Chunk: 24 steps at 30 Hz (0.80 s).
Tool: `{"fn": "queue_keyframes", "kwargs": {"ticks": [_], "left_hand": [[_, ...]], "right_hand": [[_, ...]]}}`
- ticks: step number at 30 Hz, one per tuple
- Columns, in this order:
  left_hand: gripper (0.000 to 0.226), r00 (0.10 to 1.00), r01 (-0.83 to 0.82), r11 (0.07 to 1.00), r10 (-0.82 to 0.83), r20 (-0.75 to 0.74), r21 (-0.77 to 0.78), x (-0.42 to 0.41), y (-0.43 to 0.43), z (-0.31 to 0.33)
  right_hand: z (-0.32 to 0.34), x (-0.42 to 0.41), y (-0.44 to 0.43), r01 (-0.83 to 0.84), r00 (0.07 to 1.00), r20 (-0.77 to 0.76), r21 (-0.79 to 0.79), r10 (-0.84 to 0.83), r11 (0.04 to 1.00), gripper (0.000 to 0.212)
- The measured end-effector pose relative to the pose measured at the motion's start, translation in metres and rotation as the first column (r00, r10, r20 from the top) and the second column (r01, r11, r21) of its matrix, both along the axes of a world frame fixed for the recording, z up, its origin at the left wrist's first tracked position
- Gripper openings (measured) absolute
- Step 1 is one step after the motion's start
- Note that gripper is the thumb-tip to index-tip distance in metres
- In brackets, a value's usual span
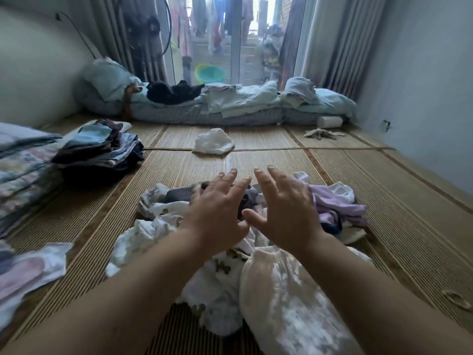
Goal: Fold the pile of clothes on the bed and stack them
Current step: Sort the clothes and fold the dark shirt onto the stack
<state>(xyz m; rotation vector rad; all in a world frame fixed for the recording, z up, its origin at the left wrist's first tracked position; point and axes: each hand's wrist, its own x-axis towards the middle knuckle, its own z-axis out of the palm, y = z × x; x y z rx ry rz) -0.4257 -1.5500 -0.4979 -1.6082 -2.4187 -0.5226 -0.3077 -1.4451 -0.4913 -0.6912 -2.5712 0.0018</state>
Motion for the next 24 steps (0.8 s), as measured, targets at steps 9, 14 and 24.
{"fn": "queue_keyframes", "kwargs": {"ticks": [9,14,24], "left_hand": [[0.083,1.000,0.009,1.000,-0.009,-0.022,0.011,0.063,-0.072,-0.003],[0.081,0.999,0.029,0.999,-0.031,-0.038,-0.046,0.074,-0.085,-0.010],[0.103,0.951,-0.210,0.937,0.261,0.164,-0.279,0.025,-0.084,-0.067]], "right_hand": [[-0.006,0.065,-0.062,0.011,1.000,-0.029,0.039,-0.010,0.999,0.083],[-0.023,0.080,-0.073,0.005,1.000,-0.025,0.025,-0.005,1.000,0.085],[-0.095,0.091,-0.042,0.262,0.888,0.452,-0.352,-0.081,0.899,0.127]]}}
